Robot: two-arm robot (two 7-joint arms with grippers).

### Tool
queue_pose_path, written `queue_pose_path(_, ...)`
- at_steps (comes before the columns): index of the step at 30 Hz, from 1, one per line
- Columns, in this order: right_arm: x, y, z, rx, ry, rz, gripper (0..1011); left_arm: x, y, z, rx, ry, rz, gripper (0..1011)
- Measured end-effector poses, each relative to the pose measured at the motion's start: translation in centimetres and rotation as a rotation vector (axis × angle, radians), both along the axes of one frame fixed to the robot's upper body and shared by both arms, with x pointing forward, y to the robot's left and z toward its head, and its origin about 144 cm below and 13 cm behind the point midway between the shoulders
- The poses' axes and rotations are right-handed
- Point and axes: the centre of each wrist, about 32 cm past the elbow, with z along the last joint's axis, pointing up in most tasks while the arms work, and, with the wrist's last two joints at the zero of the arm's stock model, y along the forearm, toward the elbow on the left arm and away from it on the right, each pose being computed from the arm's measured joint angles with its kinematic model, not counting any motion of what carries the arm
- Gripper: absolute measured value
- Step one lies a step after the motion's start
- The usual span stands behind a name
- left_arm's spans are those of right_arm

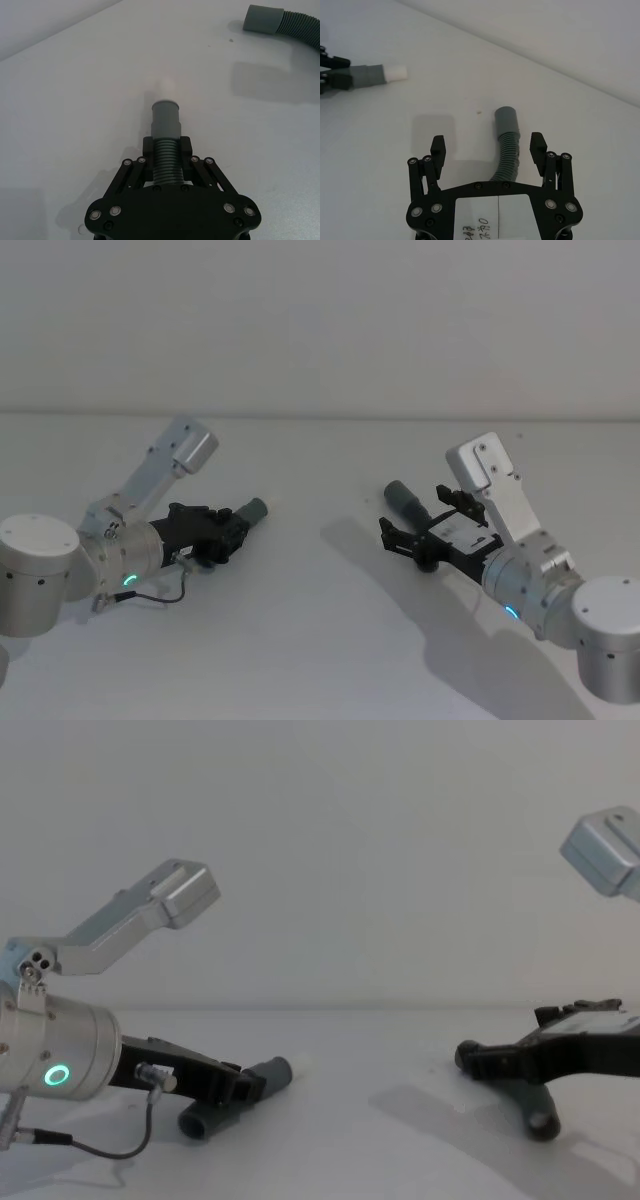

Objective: Use both hands to pick up one end of the pipe from the table, align the ends, and insert them.

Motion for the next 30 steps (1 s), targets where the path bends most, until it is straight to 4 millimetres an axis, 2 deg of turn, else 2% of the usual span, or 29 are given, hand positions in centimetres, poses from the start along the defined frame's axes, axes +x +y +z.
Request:
queue_pose_path(13, 1.3, -0.1, 0.6, -0.013, 0.028, -0.05, 1001, 0.0, 0.0, 0.0, 0.0, 0.0, 0.0, 300)
queue_pose_path(30, 2.2, -0.7, -0.5, -0.023, 0.103, -0.063, 1001, 0.0, 0.0, 0.0, 0.0, 0.0, 0.0, 300)
